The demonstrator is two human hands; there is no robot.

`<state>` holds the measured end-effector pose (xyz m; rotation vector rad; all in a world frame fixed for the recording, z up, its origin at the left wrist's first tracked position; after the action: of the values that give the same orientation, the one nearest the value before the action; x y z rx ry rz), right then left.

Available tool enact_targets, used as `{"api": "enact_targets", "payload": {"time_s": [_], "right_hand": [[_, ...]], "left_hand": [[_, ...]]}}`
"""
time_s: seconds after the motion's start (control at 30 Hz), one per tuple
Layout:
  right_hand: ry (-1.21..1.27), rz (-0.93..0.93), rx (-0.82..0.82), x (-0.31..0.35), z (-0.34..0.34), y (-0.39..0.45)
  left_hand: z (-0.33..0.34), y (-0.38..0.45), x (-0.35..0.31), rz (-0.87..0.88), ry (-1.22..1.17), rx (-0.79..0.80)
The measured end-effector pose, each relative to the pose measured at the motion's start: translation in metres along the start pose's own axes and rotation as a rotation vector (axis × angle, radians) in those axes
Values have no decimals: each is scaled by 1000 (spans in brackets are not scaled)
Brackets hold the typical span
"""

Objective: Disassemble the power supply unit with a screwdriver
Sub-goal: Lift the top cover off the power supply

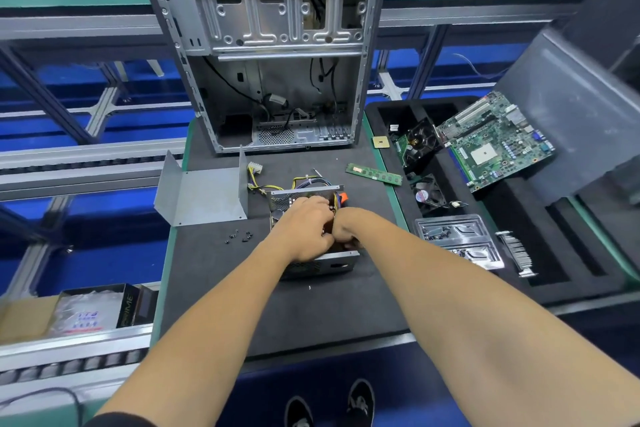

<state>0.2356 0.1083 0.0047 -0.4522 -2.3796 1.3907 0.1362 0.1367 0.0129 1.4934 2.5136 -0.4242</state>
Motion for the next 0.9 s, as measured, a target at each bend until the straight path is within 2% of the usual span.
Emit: {"api": "enact_targets", "payload": {"time_s": [0.23,0.6,0.77,0.9], "right_hand": [[36,46,77,-1,-2,-3],[267,30,56,-10,9,7],[331,79,156,-6,0,-1],[230,134,265,2,-34,-17]], "left_hand": [[0,0,1,31,32,-15],[0,-2,-3,38,111,-24],[1,-1,-4,34,139,-10],[2,-2,-3,43,89,3]]}}
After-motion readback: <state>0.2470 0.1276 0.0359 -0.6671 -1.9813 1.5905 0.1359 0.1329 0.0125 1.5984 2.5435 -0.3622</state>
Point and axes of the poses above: each hand's wrist, its own y-axis towards the middle knuckle, its own z-axis out of the palm, x = y × z, the point moved 3 cm from there along y, towards the middle knuckle, and after that the axes turned 8 degrees about x, right-handed, at the moved point
